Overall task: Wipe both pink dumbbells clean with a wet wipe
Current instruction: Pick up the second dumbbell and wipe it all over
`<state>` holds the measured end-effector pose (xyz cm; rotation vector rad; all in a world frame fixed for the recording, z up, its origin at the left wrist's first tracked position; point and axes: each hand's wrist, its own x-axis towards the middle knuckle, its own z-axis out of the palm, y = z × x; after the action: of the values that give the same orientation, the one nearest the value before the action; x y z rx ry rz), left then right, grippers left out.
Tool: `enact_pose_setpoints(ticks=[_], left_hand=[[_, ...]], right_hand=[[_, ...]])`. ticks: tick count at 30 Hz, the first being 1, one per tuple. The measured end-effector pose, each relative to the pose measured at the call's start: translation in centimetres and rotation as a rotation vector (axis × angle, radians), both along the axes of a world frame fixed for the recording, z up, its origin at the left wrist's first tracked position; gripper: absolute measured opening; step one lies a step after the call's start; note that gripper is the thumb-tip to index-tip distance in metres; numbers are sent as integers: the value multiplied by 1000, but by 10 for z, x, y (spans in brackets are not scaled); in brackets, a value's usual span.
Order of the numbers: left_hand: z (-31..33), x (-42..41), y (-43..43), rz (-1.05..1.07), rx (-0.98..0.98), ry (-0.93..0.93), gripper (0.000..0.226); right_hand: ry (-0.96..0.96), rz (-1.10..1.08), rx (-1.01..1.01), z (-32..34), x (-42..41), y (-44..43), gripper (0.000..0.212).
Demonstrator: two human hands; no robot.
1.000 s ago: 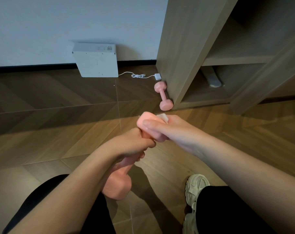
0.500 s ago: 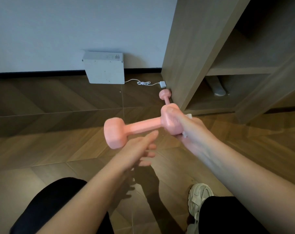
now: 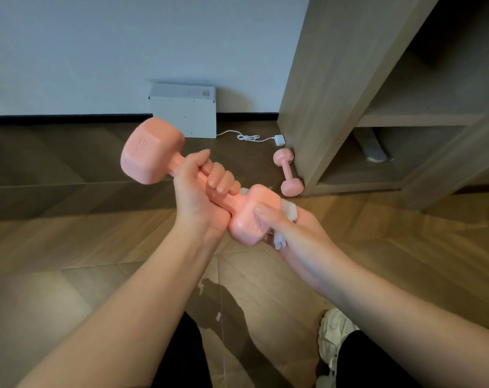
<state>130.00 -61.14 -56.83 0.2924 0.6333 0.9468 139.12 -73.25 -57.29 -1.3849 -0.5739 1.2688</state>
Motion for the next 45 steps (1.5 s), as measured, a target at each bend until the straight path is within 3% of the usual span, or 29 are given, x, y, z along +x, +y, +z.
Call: enact_pose_setpoints(ticks=[4,9,13,18,20,22,24,26,30,32,39,43,45], left_hand=[[-4,-11,4,8,-38,5,40],[-7,-16,5,12,-29,52,41],[-8,-17,6,-14,46,111,41],[-12,-18,5,-18,51,156,41],[-11,-17,5,-5,35,162,40],[-11,-16,3,3,20,157,37],[-11,-14,2,-15,24,125,34],[-11,-15,2,-63,59,56,32],[-6,-20,8,-138,143,-79,32],[-3,-23,8,-127,155,-104,32],[-1,-29,9,-31,183,27,41],[-1,-30,6,-50,198,91,41],[-1,-30,4,-58,199,89,40]], right_hand=[[-342,27,199,-3,-1,4,40],[-756,91,157,-6,-4,1,54],[-713,273,84,-6,1,6,46],[-912,36,159,-14,-3,-1,50],[-909,149,134,-12,-4,1,56],[-919,288,95,-11,-6,3,74],[-930,288,92,-11,-9,3,85],[-886,209,109,-7,-6,5,74],[-501,222,150,5,7,9,54],[-412,267,161,6,5,9,52],[-769,114,113,3,-2,3,70],[-734,356,86,3,-8,4,64],[-720,306,100,1,-8,2,65]])
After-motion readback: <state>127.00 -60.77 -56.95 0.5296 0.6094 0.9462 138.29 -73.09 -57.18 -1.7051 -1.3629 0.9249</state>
